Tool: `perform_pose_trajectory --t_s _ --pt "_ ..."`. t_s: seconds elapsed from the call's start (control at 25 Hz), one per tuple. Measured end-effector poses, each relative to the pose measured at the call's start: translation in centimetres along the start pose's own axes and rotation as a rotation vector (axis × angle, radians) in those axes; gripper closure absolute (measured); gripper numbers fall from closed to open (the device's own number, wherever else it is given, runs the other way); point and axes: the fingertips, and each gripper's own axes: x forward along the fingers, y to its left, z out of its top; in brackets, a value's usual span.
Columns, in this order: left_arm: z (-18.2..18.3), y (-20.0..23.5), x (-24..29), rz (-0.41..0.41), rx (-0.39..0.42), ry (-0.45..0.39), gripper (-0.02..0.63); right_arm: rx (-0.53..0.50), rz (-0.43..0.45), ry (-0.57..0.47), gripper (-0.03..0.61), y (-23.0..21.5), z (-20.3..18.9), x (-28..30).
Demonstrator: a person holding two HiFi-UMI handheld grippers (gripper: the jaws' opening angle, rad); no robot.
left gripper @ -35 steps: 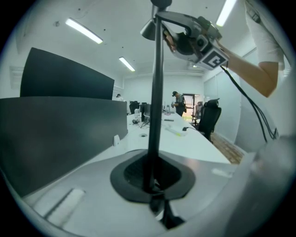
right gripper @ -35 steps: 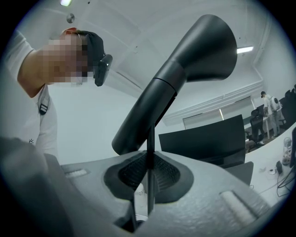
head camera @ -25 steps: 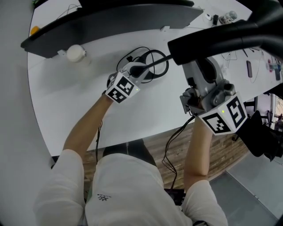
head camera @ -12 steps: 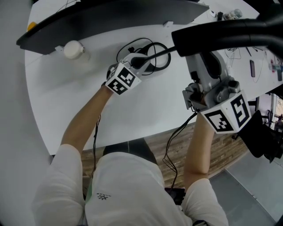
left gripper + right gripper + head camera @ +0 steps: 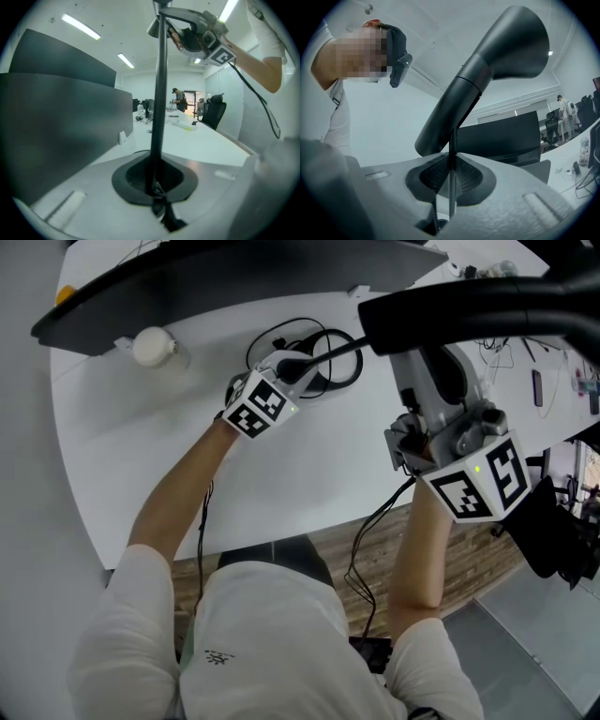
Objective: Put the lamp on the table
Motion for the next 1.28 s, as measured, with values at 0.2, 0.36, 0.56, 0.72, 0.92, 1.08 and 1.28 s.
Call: perform_pose_trajectory --t_s 0.2,0.36,0.56,0.72,0.92,1.08,1.28 --pt "-0.1 0.0 0.2 0.004 -0.011 0.002 0.617 -0.011 0.011 -0.005 0.545 0.1 0.2 0.1" --pt "-0.3 0.0 0.3 0.01 -0.021 0.017 0.617 -0.019 0.02 -0.011 0.545 0.3 0.3 0.2" --pt "0.1 0.0 0.6 0.028 -0.003 0.018 0.618 -0.028 0.028 -0.014 0.545 0.4 0.4 0.2" --pt "0.3 -0.2 0.6 0.033 -0.006 0.014 0.618 -0.032 0.027 -0.018 0.545 0.4 0.6 0.2" --pt "0.3 -0.4 0.6 0.036 0.001 0.018 0.618 -0.04 0.039 -0.021 0.545 0.6 0.6 0.2" --pt "0.4 -0.7 0.5 0.036 0.004 0.028 0.618 -0.039 0.049 -0.023 0.545 0.9 0.7 0.2" --pt "0.6 -0.9 0.6 0.037 0.011 0.03 0.618 -0.037 0.054 -0.028 0.545 0.9 0.9 0.1"
